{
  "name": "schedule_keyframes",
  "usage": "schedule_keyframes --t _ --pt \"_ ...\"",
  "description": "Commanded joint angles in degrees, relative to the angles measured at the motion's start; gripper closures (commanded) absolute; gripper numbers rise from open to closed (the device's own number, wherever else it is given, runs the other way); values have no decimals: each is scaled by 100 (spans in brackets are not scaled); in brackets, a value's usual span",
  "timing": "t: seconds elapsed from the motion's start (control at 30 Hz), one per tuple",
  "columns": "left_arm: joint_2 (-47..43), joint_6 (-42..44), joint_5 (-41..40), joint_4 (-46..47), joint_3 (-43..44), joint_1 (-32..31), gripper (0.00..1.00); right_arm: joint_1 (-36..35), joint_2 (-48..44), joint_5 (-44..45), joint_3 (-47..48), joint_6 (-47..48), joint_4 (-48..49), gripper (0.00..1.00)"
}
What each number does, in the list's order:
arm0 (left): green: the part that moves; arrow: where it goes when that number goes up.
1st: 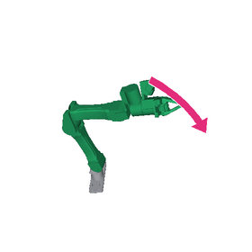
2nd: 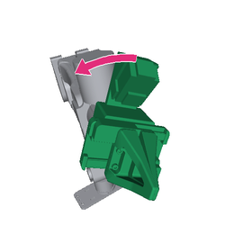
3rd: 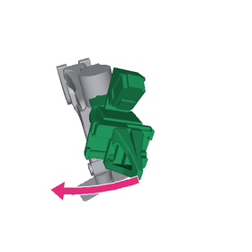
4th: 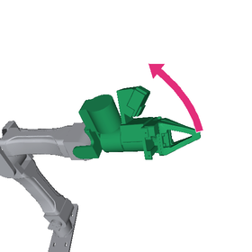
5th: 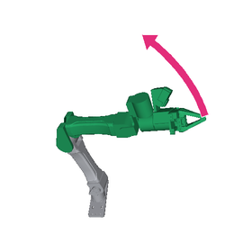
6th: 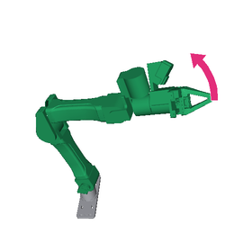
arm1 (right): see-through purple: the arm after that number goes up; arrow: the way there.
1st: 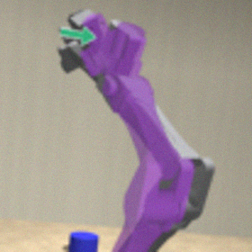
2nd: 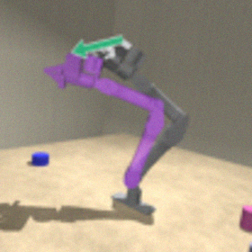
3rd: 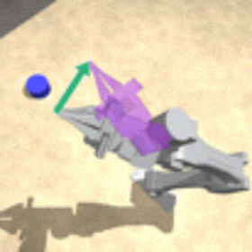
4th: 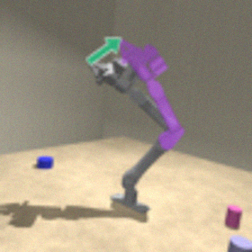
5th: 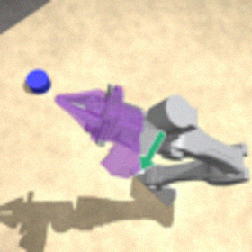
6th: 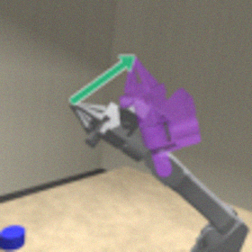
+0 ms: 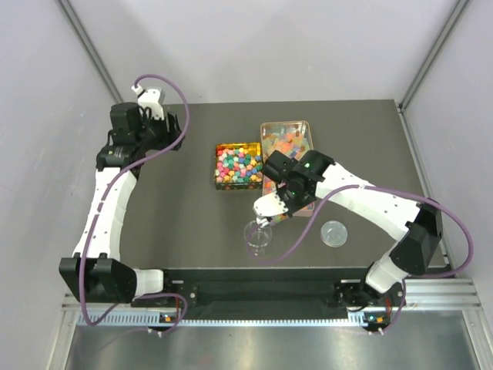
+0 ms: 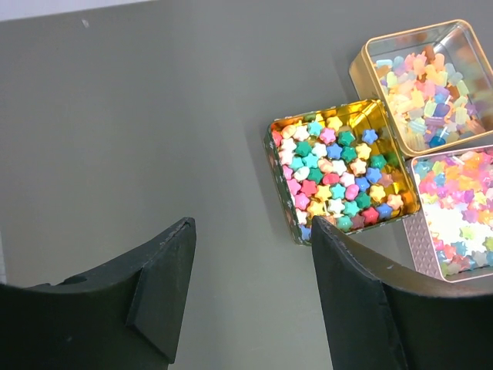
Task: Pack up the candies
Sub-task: Place the fake candies in the packing bottle.
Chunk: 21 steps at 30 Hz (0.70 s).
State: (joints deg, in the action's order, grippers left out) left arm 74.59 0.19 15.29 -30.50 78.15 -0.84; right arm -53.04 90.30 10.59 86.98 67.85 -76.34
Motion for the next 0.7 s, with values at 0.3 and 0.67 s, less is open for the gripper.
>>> schedule_keyframes --t 0.3,0.67 --pt "-445 8 -219 290 -344 40 34 -620 312 1261 241 -615 -505 100" --pt "-761 8 -298 571 -713 40 33 -1130 497 2069 328 -1002 -786 100"
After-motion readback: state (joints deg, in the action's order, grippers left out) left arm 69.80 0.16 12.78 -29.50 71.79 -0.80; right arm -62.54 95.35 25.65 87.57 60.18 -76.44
